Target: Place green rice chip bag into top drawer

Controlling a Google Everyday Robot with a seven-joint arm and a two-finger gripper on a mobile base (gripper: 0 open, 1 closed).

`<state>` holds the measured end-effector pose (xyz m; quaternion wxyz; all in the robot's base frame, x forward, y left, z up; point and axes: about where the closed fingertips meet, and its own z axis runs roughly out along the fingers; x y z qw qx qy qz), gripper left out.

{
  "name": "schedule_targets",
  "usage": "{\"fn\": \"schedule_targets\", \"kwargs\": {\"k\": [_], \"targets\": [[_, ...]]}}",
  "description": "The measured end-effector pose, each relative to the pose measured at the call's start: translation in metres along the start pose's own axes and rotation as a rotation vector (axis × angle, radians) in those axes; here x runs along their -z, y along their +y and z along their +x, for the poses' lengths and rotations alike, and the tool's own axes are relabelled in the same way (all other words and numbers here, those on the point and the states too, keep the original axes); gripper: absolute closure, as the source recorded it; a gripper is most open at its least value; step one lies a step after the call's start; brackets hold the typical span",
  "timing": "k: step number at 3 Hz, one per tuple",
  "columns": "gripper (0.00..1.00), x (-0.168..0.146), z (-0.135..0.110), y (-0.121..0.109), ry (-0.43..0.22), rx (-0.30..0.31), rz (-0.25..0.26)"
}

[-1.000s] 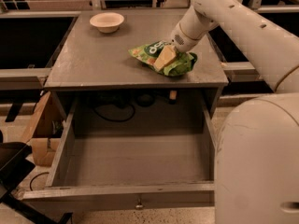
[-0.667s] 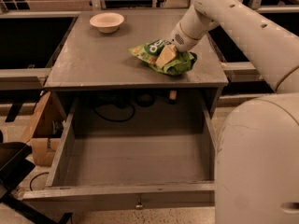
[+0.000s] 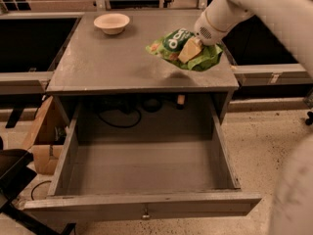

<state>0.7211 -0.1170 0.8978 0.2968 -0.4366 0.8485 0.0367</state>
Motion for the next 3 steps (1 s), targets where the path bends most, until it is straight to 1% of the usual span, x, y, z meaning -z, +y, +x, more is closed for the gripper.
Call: {"fn": "schedule_targets", "kwargs": {"k": [1, 2, 3], "targets": [[1.0, 0.067, 0.013, 0.023, -0.079, 0.106, 0.064], [1.0, 0.101, 0.035, 0.062, -0.097, 0.229, 0.061], [1.0, 0.099, 0.06, 0.093, -0.124, 0.301, -0.054]]}}
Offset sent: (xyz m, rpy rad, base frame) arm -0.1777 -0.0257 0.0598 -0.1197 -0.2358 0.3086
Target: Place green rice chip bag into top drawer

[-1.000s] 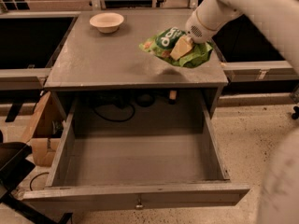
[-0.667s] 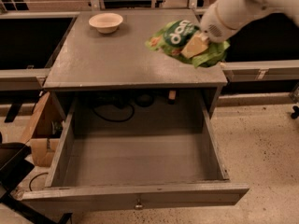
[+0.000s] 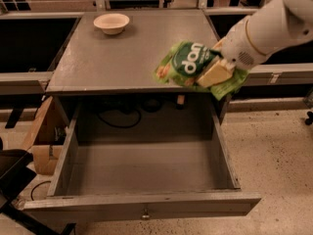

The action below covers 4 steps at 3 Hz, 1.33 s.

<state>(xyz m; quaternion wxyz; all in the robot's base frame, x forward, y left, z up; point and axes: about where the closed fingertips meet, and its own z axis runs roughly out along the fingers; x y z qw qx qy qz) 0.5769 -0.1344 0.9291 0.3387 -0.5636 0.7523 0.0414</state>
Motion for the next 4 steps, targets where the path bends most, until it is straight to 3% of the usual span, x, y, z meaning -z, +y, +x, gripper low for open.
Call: {"fn": "schedule_targets", "kwargs": {"k": [1, 2, 3, 4], "targets": [[1.0, -0.065, 0.02, 0.065, -0.137, 0.033, -0.284], [1.0, -0.11, 0.013, 0.1, -0.22, -0.001, -0.389], [1.0, -0.151, 0.006, 0.112, -0.201, -0.063, -0.383], [1.0, -0.18, 0.0, 0.119, -0.128, -0.133, -0.304]]}}
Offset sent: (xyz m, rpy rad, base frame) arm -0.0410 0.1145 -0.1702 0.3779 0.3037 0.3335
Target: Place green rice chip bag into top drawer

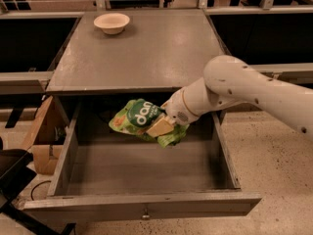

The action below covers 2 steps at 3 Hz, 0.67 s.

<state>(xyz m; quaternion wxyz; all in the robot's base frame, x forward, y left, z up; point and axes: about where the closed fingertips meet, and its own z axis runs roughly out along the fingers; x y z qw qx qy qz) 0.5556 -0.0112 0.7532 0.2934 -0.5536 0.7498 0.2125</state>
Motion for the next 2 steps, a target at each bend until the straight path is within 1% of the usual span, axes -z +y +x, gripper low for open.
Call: {"fn": "schedule_targets", "kwargs": {"k": [1, 2], "targets": [[0.73, -0.0046, -0.0021, -0.0093, -0.02, -0.047, 0.045], [0.5, -0.0046, -0.0021, -0.0093, -0.02, -0.047, 0.045]]}}
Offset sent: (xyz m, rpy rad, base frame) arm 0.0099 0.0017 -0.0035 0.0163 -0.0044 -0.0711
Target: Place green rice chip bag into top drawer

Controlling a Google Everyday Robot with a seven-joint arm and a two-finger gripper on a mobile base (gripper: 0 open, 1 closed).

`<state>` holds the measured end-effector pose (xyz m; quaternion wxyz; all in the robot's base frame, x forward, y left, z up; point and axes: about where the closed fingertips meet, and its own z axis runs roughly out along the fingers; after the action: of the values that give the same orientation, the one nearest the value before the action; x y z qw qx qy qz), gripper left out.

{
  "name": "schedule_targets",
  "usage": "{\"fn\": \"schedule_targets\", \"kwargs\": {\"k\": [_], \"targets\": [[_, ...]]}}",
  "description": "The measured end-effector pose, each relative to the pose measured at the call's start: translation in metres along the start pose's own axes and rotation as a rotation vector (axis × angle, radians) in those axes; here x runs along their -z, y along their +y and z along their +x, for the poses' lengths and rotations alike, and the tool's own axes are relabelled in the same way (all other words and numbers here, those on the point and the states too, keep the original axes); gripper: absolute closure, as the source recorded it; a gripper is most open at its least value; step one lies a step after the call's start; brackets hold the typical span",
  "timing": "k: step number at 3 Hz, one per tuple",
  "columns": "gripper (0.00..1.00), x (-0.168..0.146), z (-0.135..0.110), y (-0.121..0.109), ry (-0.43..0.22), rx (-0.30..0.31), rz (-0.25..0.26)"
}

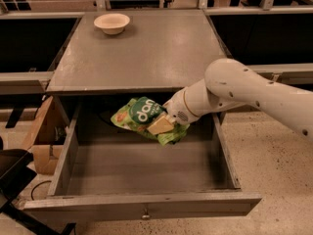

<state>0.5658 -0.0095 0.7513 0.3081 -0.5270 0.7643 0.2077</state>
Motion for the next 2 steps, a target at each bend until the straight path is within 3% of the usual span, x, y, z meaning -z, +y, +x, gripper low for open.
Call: {"fn": "schedule_targets", "kwargs": {"k": [2], "targets": [[0.04, 0.0, 0.0, 0.0, 0.0, 0.0, 0.0]]}}
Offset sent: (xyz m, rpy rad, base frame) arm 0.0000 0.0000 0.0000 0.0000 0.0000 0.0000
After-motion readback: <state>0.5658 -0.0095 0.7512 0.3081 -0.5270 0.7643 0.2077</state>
